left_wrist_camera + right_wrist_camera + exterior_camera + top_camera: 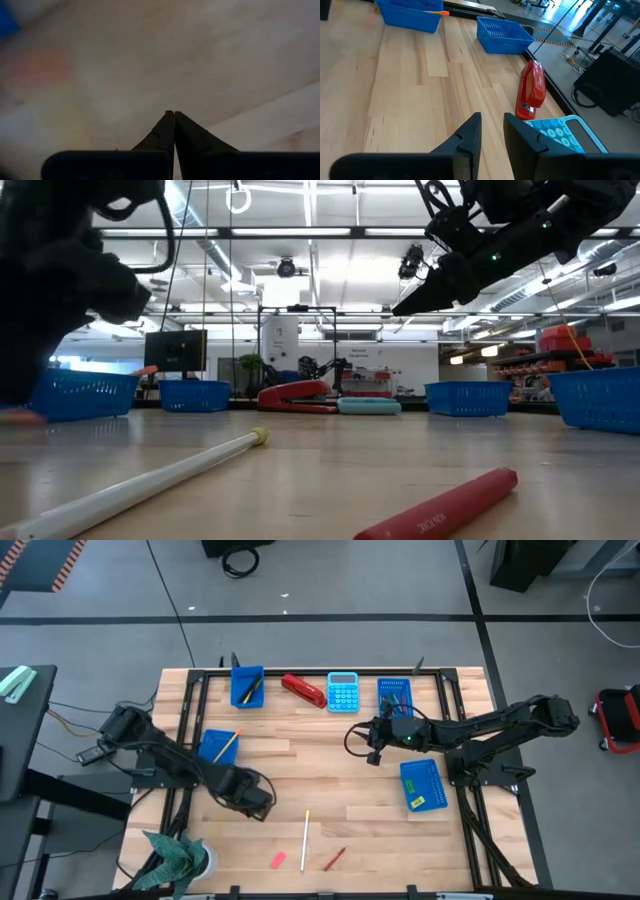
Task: Sort crayons/erasers/pens/pencils in bins
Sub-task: Put the yellow colored pencil into the bottom left bin
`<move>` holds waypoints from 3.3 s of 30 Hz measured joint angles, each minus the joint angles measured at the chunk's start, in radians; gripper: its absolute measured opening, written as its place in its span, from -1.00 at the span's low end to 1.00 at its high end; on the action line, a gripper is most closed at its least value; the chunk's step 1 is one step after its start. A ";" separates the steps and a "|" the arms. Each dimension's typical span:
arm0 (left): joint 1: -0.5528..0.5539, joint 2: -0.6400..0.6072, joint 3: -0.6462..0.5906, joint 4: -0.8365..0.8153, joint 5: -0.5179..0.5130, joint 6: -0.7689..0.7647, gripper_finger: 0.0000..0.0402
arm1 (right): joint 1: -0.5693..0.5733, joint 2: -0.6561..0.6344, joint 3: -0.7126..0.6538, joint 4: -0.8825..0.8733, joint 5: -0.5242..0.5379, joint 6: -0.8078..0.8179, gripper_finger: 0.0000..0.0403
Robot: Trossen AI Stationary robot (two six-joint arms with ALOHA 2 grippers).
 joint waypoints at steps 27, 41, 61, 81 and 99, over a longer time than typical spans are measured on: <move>-0.125 -0.021 0.121 -0.469 -0.059 -0.298 -0.21 | 0.002 0.000 0.001 -0.007 -0.012 0.008 -0.57; -0.134 -0.031 -0.177 -0.103 -0.020 -0.376 -0.30 | 0.002 0.000 0.001 0.011 -0.012 0.008 -0.57; -0.144 -0.023 -0.131 0.286 -0.110 -0.149 -0.76 | 0.002 0.000 0.001 0.010 -0.012 0.007 -0.57; 0.048 0.031 -0.014 0.365 -0.079 0.552 -0.86 | 0.002 -0.001 0.049 -0.090 -0.028 0.005 -0.57; 0.071 0.028 0.084 -0.114 -0.033 0.320 -0.77 | 0.002 -0.001 0.049 -0.141 -0.027 0.031 -0.57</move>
